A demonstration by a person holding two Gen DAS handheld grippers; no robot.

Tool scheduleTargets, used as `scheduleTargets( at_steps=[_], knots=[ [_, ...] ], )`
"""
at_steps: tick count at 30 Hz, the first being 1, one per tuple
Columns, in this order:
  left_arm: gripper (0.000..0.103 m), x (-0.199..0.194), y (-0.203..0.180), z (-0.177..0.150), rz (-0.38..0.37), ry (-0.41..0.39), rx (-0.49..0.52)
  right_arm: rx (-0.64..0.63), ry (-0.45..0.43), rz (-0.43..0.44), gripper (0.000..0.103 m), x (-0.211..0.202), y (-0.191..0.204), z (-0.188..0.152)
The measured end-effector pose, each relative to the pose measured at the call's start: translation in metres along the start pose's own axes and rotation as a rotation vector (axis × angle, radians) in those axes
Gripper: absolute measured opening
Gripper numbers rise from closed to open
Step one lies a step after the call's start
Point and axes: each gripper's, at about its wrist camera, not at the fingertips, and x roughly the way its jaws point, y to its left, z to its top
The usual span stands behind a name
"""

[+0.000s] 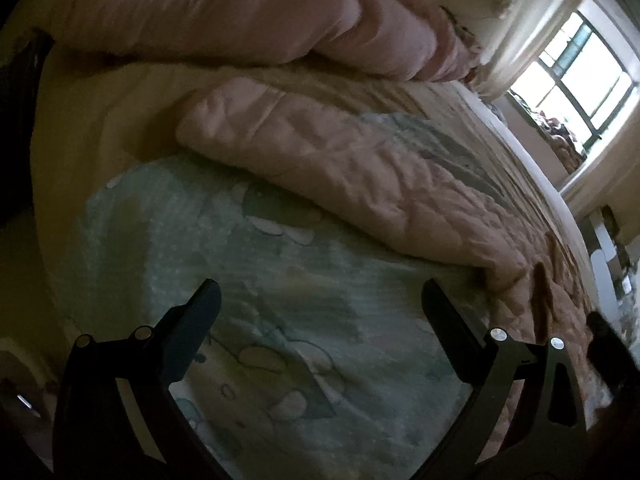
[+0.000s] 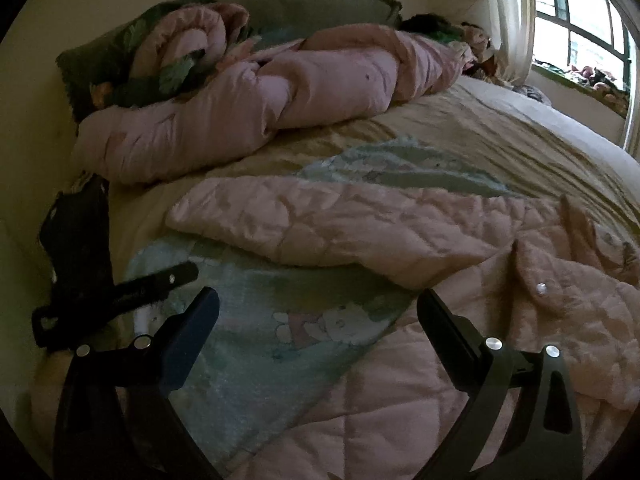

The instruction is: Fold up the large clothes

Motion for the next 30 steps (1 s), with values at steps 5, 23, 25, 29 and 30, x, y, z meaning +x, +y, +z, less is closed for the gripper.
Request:
scheduleTargets(
  at_steps=[5, 23, 25, 29, 30],
  knots=[
    [0.094, 0.01, 0.005, 0.007, 0.009, 0.004, 0.002, 0.01, 0.025, 0.008, 0.099, 0.012, 0.0, -0.007],
    [0.093, 0.071, 0.018, 0.045, -0.099, -0.013, -0.142, 0.069, 0.035, -0.002, 0.099, 0.026, -0.026, -0.005],
    [0.093, 0.077, 0.018, 0.052, -0.084, -0.026, -0.133, 0.07, 0.03, -0.01, 0.099, 0.024, -0.03, -0.005],
    [0.092, 0.083, 0.023, 0.066, -0.083, -0.053, -0.139, 0.085, 0.018, -0.026, 0.099, 0.019, -0.041, -0.002],
    [0.09, 0.085, 0.025, 0.069, -0.079, -0.058, -0.144, 0.089, 0.016, -0.03, 0.099, 0.018, -0.044, -0.001]
  ],
)
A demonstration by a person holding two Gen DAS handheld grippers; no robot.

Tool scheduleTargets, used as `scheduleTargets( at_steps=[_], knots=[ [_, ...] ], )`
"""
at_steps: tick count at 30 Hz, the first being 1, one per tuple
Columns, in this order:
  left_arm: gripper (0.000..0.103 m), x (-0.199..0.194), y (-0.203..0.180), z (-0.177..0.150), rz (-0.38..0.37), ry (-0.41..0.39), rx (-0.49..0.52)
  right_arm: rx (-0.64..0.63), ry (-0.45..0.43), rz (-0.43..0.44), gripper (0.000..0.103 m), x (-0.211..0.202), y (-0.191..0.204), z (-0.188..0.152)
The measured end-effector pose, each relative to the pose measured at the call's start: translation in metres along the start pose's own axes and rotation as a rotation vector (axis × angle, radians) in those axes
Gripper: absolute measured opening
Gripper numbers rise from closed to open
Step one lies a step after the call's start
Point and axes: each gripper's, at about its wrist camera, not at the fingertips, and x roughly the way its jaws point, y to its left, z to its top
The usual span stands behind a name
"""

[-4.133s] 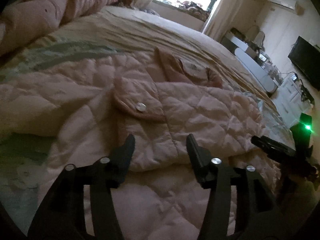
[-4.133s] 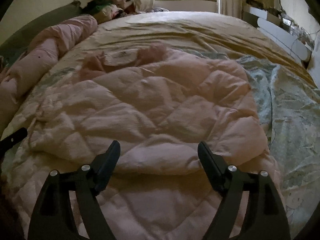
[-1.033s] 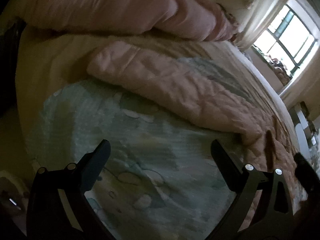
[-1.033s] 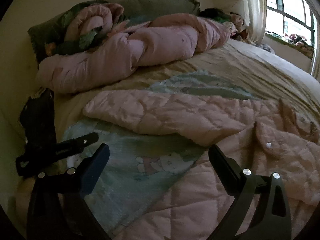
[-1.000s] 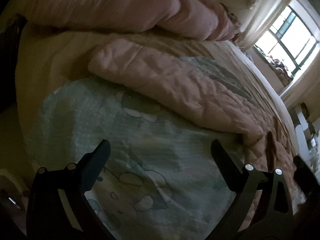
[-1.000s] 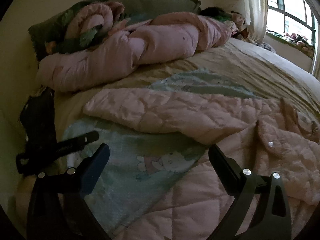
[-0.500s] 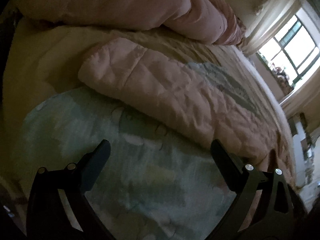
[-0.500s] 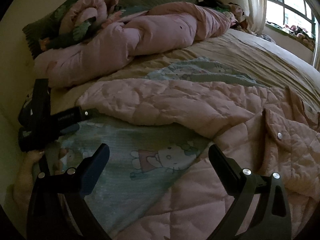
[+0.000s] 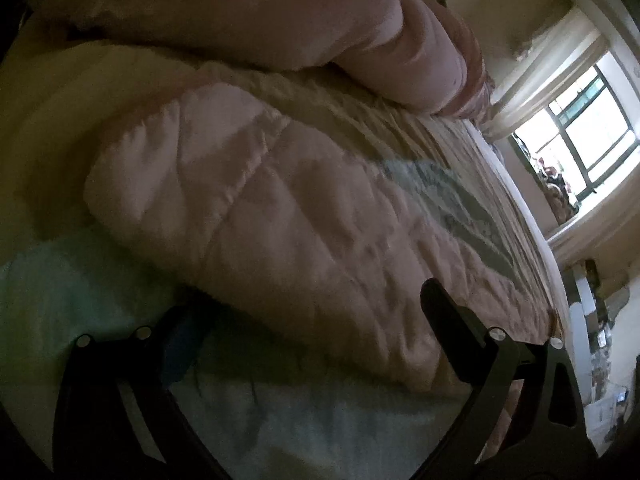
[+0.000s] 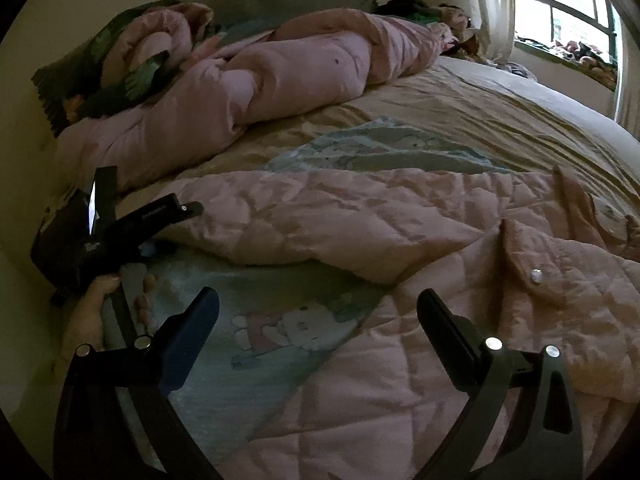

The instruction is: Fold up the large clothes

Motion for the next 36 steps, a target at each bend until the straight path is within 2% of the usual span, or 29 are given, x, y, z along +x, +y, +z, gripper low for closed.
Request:
scheduleTargets(
  at_steps=[1, 2, 6, 8, 13, 17, 36],
  knots=[
    [0.082, 0.002, 0.002, 0.004, 0.009, -0.005, -0.008, 0.004, -0.003, -0.005, 0.099, -0.001, -0.003, 0.001],
    [0.069, 0.003, 0.005, 0.007, 0.028, -0.014, -0.015, 0.008, -0.007, -0.01, 0.099, -0.002, -0.005, 0.001],
    [0.046, 0.005, 0.014, 0.014, 0.019, -0.02, -0.043, 0.022, -0.014, -0.024, 0.099, -0.004, -0.014, 0.002],
    [0.035, -0.002, 0.014, 0.017, 0.017, -0.048, -0.031, 0.031, -0.016, -0.028, 0.099, -0.005, -0.018, 0.002],
    [0.027, -0.026, -0.004, 0.024, 0.02, -0.13, 0.041, 0.035, -0.024, -0.022, 0.099, -0.008, -0.021, 0.001],
    [0.019, -0.045, -0.017, 0.029, -0.01, -0.175, 0.069, 0.022, -0.027, -0.034, 0.099, -0.014, -0.022, 0.0],
    [0.014, -0.115, -0.075, 0.029, -0.146, -0.311, 0.16, 0.095, -0.088, -0.094, 0.099, -0.067, -0.06, -0.011]
  ],
)
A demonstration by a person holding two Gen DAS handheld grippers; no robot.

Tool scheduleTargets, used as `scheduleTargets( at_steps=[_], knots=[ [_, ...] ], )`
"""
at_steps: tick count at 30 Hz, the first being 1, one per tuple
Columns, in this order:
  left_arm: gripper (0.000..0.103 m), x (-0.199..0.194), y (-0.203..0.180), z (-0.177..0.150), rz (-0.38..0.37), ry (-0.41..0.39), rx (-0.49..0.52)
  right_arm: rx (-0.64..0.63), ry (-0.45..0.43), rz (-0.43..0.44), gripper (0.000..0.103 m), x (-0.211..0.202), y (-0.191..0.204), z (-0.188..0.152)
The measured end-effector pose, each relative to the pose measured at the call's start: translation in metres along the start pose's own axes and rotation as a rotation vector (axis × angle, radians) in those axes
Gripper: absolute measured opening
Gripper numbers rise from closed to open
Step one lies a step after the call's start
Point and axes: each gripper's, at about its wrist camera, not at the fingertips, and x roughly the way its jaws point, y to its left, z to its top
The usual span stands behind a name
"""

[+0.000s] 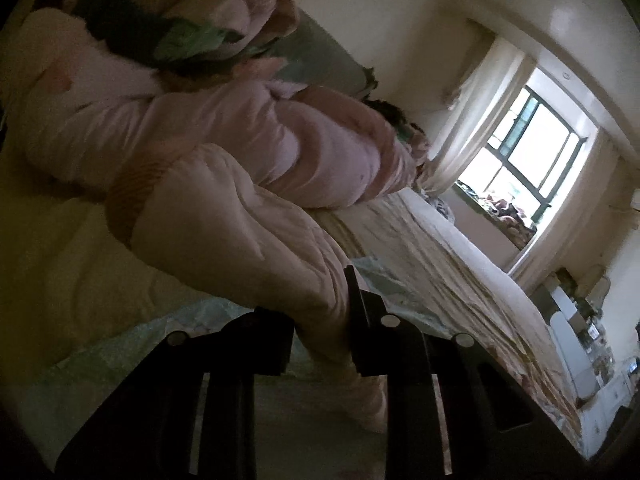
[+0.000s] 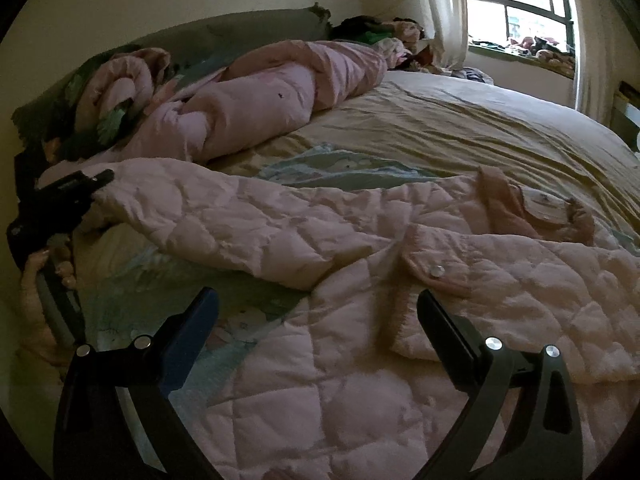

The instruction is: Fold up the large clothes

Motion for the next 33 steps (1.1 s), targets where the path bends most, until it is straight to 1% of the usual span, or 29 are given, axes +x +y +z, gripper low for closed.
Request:
scheduleTargets(
  at_steps=[2, 8, 11, 16, 22, 33],
  knots=[
    [0.014, -0.008, -0.011, 0.002, 0.008, -0.027, 0.038, 0.012, -0.009, -0.008, 0.099, -0.006, -0.005, 0.0],
    [0.014, -0.021, -0.032, 0.003, -0.012, -0.052, 0.085, 0.034, -0.034, -0.011, 0.099, -0.023, -0.017, -0.001],
    [0.014, -0.03, -0.043, 0.0, 0.003, -0.073, 0.14, 0.053, -0.042, -0.004, 0.099, -0.029, -0.025, -0.003],
    [0.013, -0.044, -0.058, -0.008, -0.003, -0.075, 0.163, 0.083, -0.078, 0.011, 0.099, -0.05, -0.042, -0.007],
    [0.013, -0.062, -0.086, -0.017, -0.011, -0.08, 0.202, 0.14, -0.092, 0.023, 0.099, -0.074, -0.075, -0.018],
    [0.013, -0.079, -0.139, -0.022, -0.015, -0.09, 0.275, 0.223, -0.134, -0.003, 0.099, -0.121, -0.134, -0.042]
  ],
)
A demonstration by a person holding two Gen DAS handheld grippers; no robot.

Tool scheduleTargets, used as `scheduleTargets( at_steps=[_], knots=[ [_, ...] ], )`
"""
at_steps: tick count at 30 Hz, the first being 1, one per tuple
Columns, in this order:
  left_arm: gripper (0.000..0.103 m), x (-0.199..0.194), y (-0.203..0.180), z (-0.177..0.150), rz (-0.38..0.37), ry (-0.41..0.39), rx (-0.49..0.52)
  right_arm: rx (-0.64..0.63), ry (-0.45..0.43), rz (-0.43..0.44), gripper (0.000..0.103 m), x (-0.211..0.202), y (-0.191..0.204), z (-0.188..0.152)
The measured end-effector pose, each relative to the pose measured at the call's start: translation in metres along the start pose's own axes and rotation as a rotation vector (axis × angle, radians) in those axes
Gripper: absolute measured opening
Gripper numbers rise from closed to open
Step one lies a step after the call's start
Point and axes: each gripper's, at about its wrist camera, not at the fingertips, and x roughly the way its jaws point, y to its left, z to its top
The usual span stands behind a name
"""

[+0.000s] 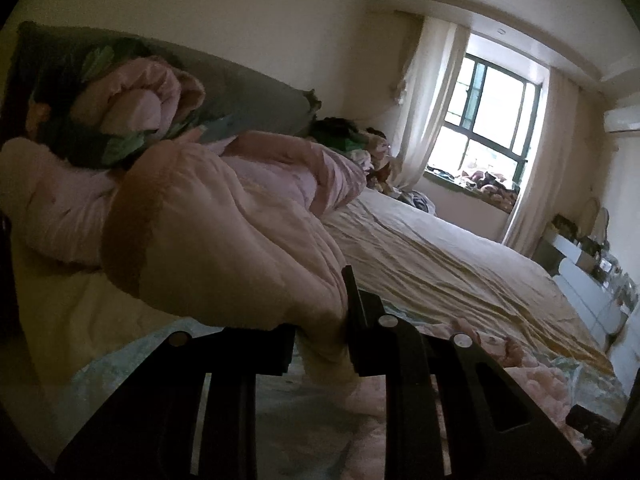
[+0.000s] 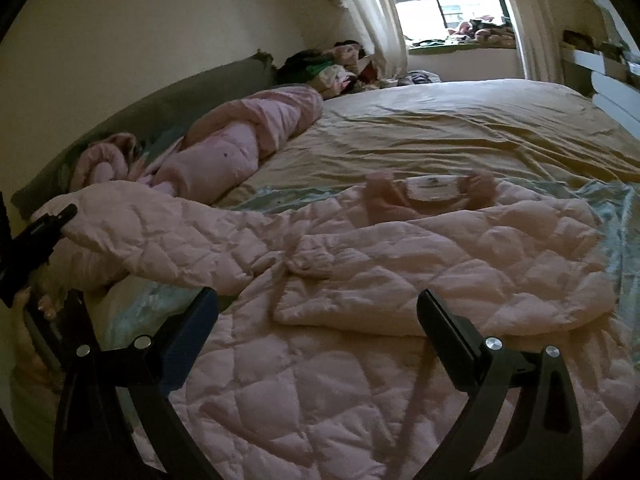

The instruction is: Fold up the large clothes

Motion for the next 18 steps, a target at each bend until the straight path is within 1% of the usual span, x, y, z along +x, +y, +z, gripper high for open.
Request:
scheduleTargets(
  at_steps=[5, 9, 18],
  knots=[
    [0.013, -0.006, -0.027, 0.003, -0.013, -0.009, 0.028, 0.02, -0.02, 0.001, 0.099, -0.019, -0.02, 0.001],
    [0.013, -0.007, -0.043, 0.005, -0.044, -0.003, 0.033, 0.043, -0.035, 0.004, 0.099, -0.031, -0.033, 0.001],
    [0.013, -0.001, -0.092, 0.002, -0.104, 0.022, 0.089, 0.117, -0.055, 0.015, 0.099, -0.053, -0.065, -0.003]
  ],
)
